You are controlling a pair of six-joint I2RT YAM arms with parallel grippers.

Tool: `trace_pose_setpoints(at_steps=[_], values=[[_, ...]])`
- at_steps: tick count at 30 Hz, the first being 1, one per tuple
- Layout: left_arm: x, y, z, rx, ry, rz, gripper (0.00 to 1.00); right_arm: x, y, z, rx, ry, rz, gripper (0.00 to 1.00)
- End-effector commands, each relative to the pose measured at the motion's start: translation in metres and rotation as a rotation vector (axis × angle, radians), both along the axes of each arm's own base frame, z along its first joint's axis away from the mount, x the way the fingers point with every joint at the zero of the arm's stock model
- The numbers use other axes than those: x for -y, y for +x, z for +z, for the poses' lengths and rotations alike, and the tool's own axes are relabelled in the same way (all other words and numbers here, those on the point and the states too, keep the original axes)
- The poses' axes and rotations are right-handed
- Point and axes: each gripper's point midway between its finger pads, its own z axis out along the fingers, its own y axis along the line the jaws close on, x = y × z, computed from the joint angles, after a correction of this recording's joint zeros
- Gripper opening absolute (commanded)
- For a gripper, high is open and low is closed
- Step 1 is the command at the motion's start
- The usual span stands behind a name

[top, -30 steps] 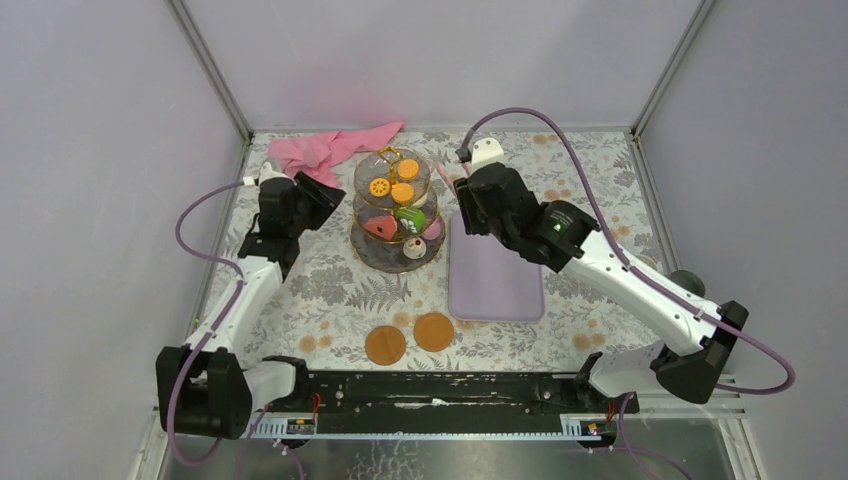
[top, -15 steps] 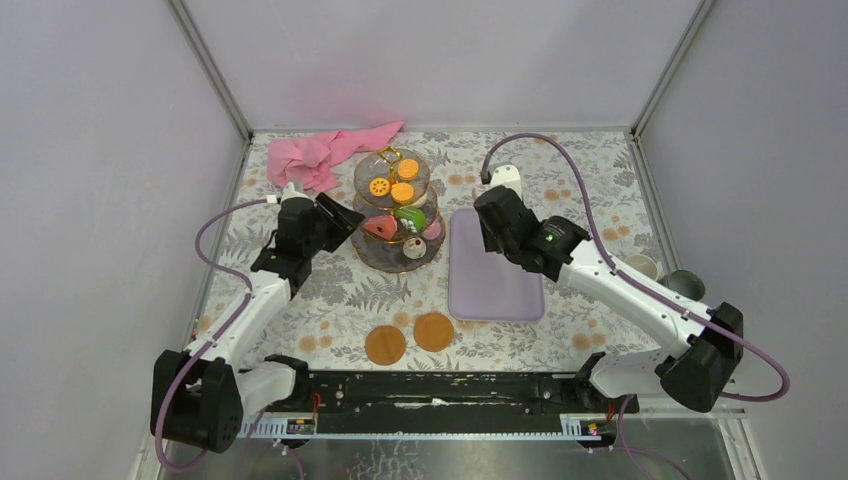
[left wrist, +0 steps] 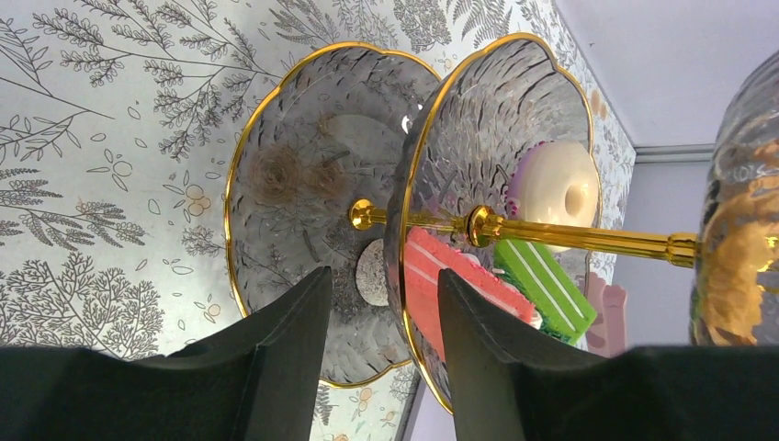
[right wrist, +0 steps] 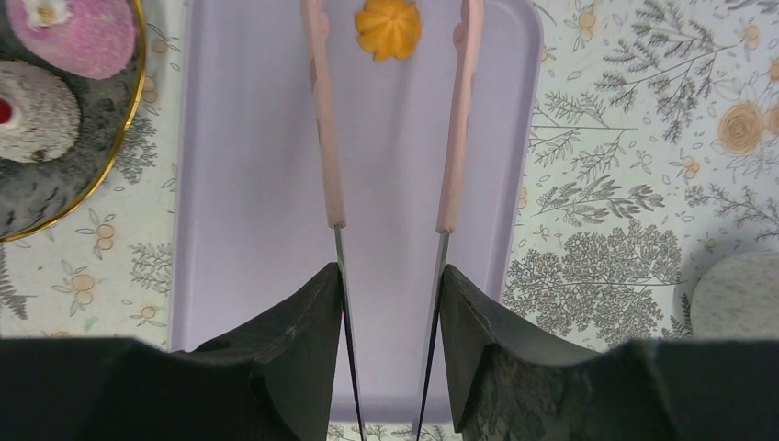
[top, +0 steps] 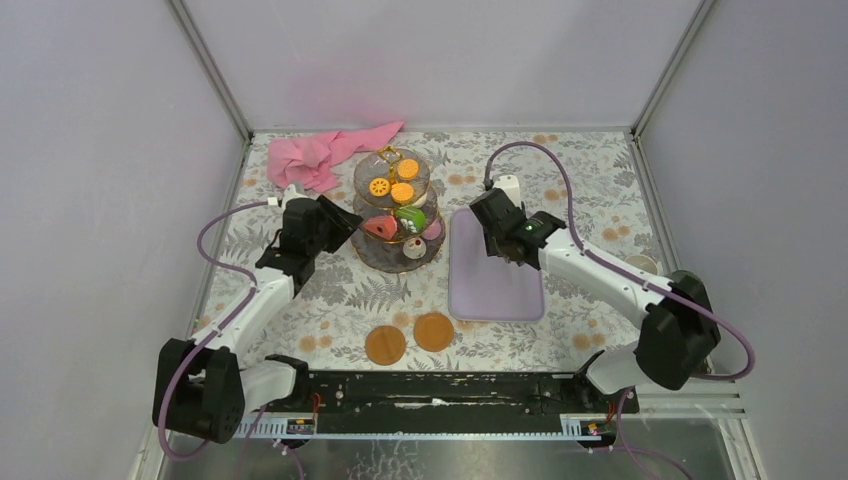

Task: Serve the afternoon tea
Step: Adjust the desert table at the center of the board.

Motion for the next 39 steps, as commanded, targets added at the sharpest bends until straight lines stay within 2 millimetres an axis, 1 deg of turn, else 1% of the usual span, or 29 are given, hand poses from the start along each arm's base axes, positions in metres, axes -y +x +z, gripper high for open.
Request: trace_pose_setpoints(at_steps=[1,9,10,13,19,30,33,36,39], values=[[-0.001,0.010,0.005,0.047,0.010,0.015,0.53,-0.003,0.012,-0.010,-0.002,0.041,-0.040,0.48],[0.000,0.016,0.004,0.045,0.009,0.020,0.52,0.009,0.018,-0.031,-0.043,0.022,-0.080,0.49],[0.000,0.016,0.003,0.043,0.010,0.019,0.51,0.007,0.017,-0.035,-0.059,0.035,-0.071,0.49],[0.000,0.016,0.000,0.038,0.009,0.022,0.47,0.009,0.016,-0.042,-0.079,0.031,-0.075,0.49],[-0.001,0.018,-0.004,0.029,0.013,0.029,0.35,0.009,0.021,-0.056,-0.107,0.033,-0.083,0.49],[-0.003,0.021,-0.006,0.024,0.022,0.044,0.28,0.013,0.029,-0.076,-0.143,0.025,-0.098,0.48],[-0.004,0.022,-0.006,0.023,0.025,0.047,0.27,0.014,0.031,-0.080,-0.150,0.023,-0.094,0.47],[-0.005,0.022,-0.006,0.023,0.030,0.051,0.25,0.014,0.034,-0.079,-0.148,0.027,-0.093,0.46],[-0.006,0.023,-0.006,0.023,0.036,0.055,0.23,0.014,0.033,-0.089,-0.175,0.013,-0.092,0.44]])
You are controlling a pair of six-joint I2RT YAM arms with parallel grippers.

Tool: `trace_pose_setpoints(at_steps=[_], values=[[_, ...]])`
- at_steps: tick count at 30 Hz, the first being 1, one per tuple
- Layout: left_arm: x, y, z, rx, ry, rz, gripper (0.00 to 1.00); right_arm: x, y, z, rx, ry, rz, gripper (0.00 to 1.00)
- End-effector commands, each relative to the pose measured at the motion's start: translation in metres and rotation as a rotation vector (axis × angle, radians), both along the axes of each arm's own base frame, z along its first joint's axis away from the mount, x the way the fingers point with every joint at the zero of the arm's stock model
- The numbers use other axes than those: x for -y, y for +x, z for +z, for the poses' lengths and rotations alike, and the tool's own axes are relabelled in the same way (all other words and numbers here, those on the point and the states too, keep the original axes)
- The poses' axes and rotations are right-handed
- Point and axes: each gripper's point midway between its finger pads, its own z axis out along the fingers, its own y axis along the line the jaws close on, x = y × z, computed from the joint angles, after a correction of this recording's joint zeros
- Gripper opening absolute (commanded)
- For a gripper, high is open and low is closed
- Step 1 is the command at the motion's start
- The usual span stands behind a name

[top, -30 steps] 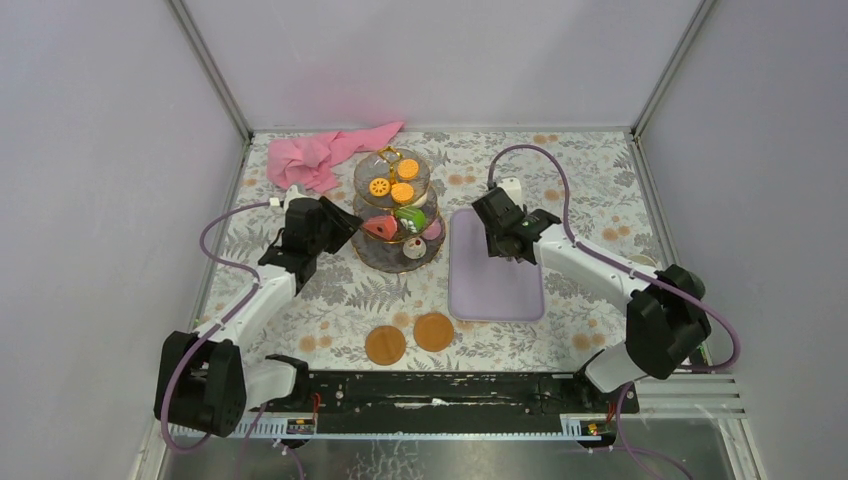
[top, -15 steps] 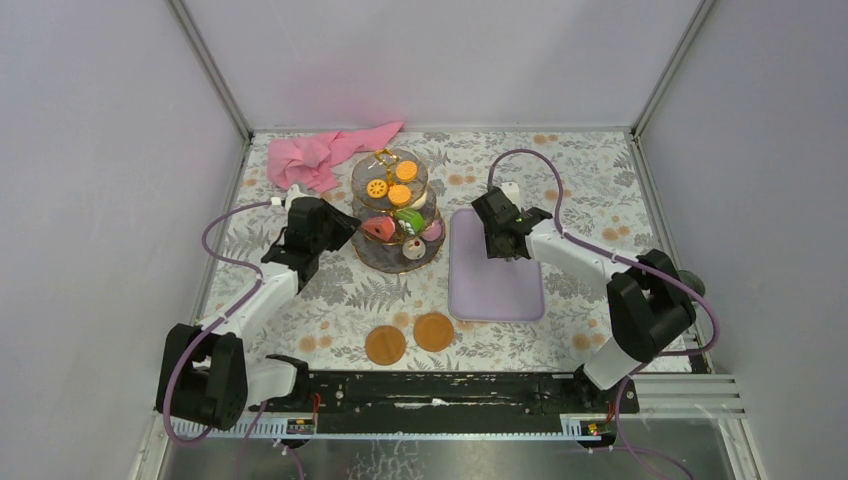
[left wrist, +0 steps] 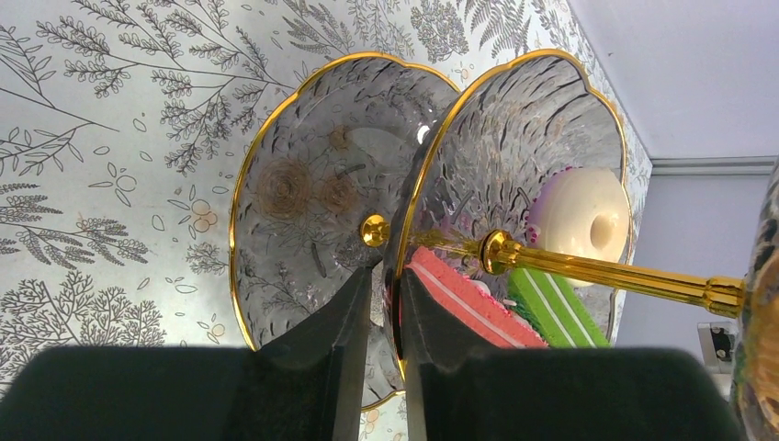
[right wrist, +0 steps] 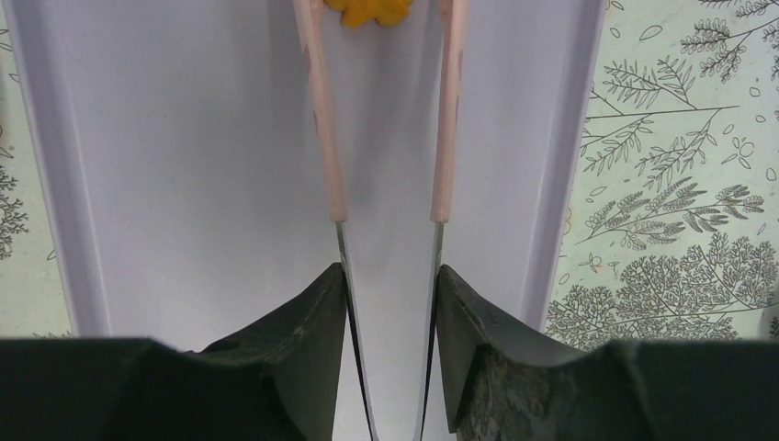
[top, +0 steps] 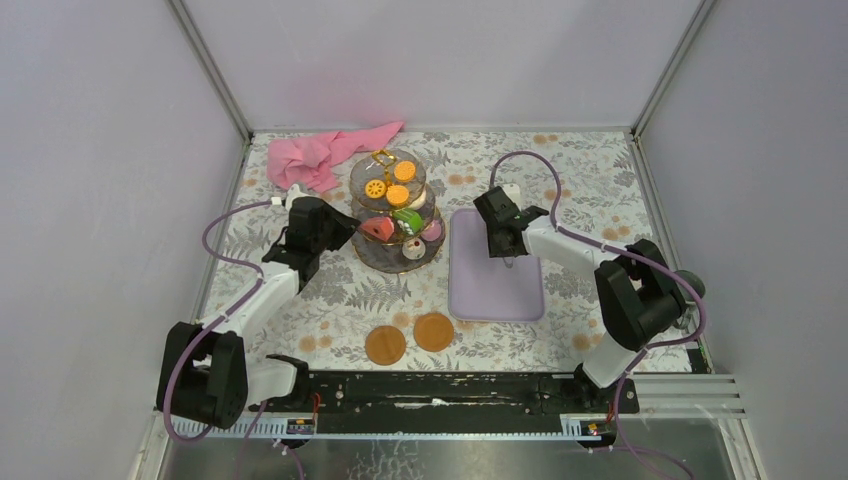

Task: Serve the afternoon tea
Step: Adjust the desert table at the center of the board.

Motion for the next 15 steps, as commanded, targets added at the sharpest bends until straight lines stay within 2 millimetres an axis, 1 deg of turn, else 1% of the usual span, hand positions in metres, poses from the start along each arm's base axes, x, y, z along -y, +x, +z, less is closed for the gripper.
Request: trace_pose_setpoints(at_steps=[1,8,15], values=[[-0.004,0.011,0.009,0.040,0.024,0.027,0.23,-0.003,0.007,-0.002,0.004,0.018,0.003,0.42],[-0.014,0.016,0.013,0.045,0.072,0.060,0.22,-0.005,0.006,-0.004,-0.005,0.023,0.011,0.31],[-0.021,0.025,0.020,0.048,0.127,0.074,0.22,-0.004,0.004,0.000,-0.002,0.024,0.017,0.25]])
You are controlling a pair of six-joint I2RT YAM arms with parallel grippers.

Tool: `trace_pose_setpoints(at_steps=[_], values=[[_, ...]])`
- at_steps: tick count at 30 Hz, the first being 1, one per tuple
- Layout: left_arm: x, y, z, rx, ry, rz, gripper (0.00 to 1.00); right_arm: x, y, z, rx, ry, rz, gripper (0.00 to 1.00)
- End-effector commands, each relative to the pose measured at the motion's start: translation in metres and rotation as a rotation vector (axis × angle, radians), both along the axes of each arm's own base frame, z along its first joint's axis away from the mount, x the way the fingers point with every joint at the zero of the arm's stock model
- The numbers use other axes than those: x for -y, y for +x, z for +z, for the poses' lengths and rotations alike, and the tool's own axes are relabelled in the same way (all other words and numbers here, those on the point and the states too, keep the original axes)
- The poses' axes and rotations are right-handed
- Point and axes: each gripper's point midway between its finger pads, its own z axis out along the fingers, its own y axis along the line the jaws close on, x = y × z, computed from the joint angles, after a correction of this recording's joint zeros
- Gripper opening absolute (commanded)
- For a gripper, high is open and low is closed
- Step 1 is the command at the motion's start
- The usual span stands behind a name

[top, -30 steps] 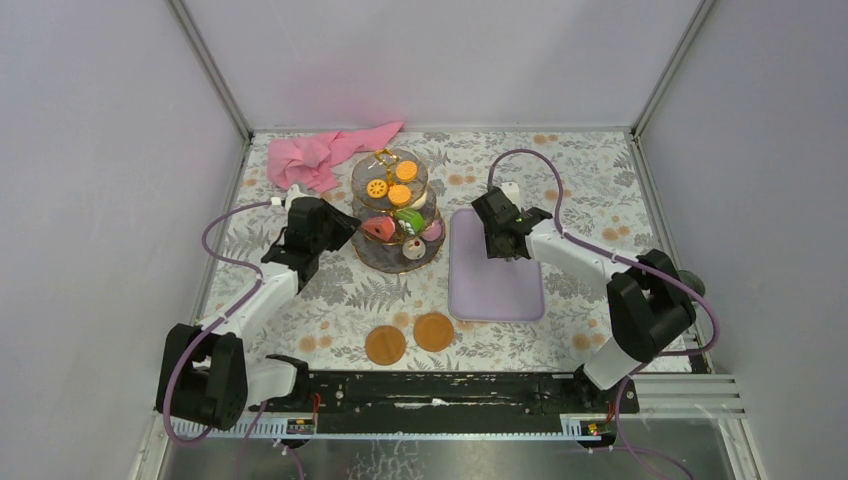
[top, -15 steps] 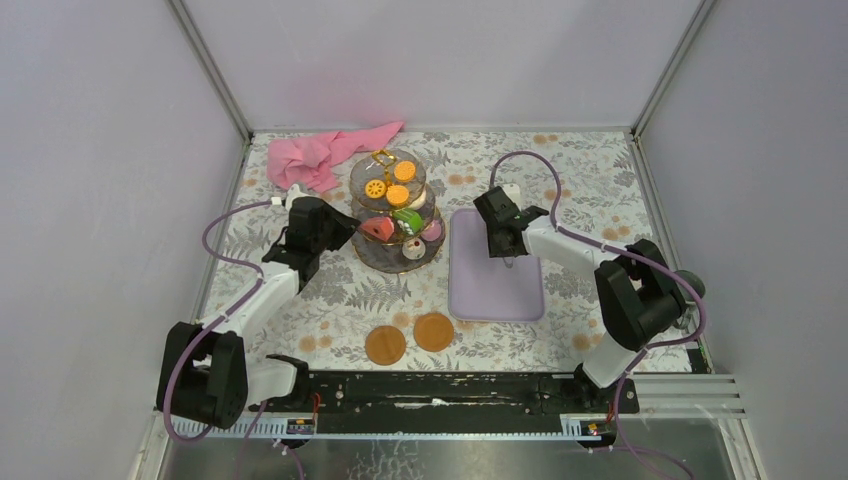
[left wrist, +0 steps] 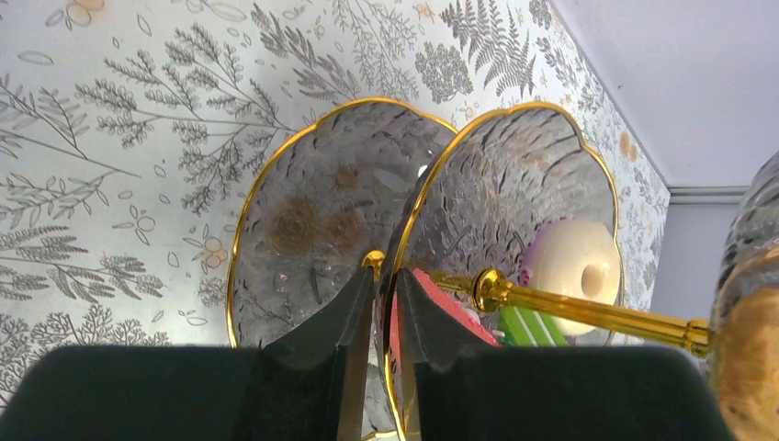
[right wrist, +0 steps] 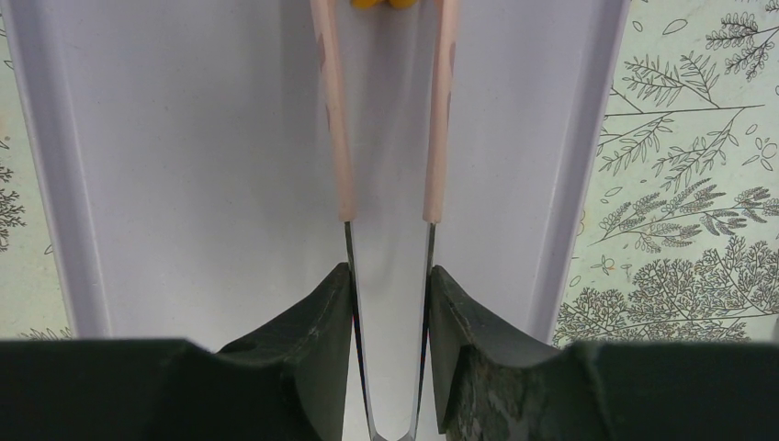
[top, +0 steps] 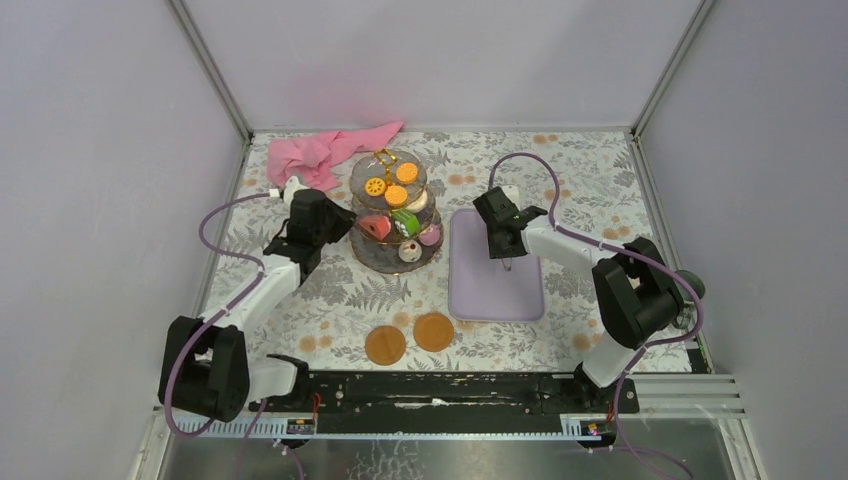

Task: Serve the afternoon tea
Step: Adjust the desert table at the center of the board.

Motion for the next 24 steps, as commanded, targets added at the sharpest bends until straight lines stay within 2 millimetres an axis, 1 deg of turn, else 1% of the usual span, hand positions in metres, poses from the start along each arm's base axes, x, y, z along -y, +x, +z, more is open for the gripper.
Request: trace_pose_setpoints(at_steps=[1,5,7,12,21,24], values=[[-0.013,0.014,0.013,0.029,0.075,0.034,0.22,-0.002,0.005,0.008,0.023,0.019,0.005,0.25],[-0.016,0.017,0.013,0.028,0.080,0.043,0.22,-0.001,0.003,0.007,0.017,0.021,0.007,0.23],[-0.019,0.020,0.013,0.028,0.085,0.050,0.22,-0.002,0.003,0.016,0.036,0.033,0.010,0.22],[-0.023,0.028,0.018,0.035,0.100,0.058,0.23,-0.002,-0.001,0.022,0.045,0.050,0.015,0.19],[-0.022,0.047,0.031,0.059,0.117,0.051,0.23,-0.002,-0.004,0.031,0.058,0.068,0.023,0.18],[-0.020,0.051,0.030,0.058,0.114,0.043,0.23,-0.002,-0.006,0.034,0.062,0.073,0.025,0.17]])
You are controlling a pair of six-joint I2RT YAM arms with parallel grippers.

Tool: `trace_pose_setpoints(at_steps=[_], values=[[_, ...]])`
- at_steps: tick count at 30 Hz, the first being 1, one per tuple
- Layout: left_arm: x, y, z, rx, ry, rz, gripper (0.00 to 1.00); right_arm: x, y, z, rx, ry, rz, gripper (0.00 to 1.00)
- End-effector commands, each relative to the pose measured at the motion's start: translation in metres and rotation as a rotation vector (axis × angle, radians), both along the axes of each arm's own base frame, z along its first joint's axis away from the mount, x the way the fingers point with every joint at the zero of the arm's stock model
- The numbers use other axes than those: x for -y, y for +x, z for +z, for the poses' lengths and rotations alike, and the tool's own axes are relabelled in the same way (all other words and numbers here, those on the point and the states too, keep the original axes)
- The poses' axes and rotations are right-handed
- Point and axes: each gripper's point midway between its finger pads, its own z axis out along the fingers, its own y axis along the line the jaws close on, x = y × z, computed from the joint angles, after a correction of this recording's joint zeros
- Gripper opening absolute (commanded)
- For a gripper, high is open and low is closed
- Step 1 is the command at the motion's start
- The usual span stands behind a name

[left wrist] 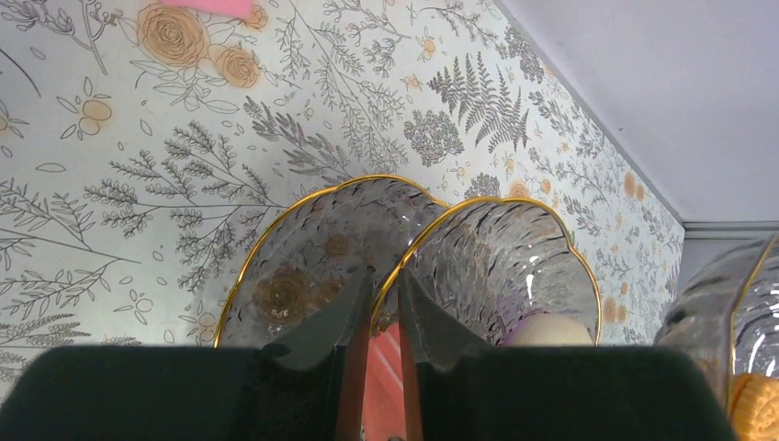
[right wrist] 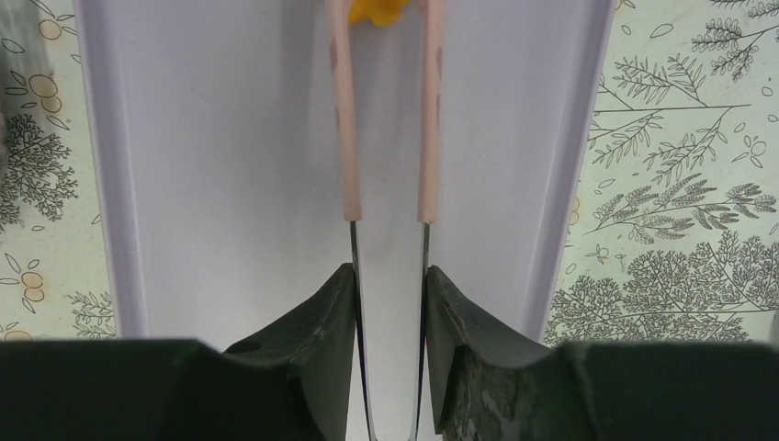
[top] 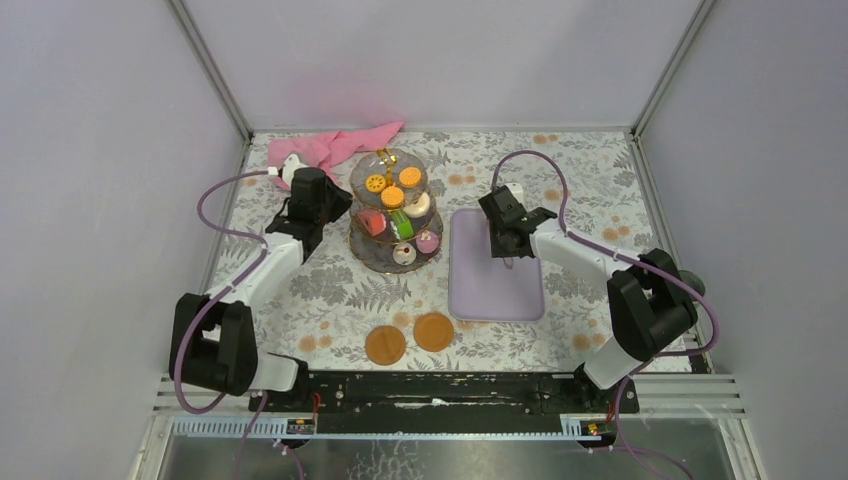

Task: Serve the afternoon tea
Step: Adjust the desert table at the center of the board.

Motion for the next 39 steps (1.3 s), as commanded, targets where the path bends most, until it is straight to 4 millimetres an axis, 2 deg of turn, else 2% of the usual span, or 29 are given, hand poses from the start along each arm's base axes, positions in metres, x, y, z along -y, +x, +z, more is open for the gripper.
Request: trace_pose_setpoints(at_steps=[1,10,19,32,39], values=[[-0.005,0.012,0.007,0.019,0.029,0.006,0.23,0.001,-0.001,0.016,0.031,0.026,0.010,0.16],[0.003,0.022,-0.006,0.001,0.003,-0.017,0.23,0.004,-0.005,0.017,0.029,0.021,0.012,0.15],[0.002,0.022,0.007,0.023,0.000,-0.003,0.33,0.003,-0.011,0.013,0.013,0.035,0.021,0.29],[0.001,0.023,0.011,0.028,-0.001,0.000,0.41,0.003,-0.014,0.006,0.000,0.038,0.025,0.48],[0.000,0.024,0.015,0.037,0.001,0.005,0.44,-0.001,-0.007,-0.002,-0.008,0.025,0.027,0.48]])
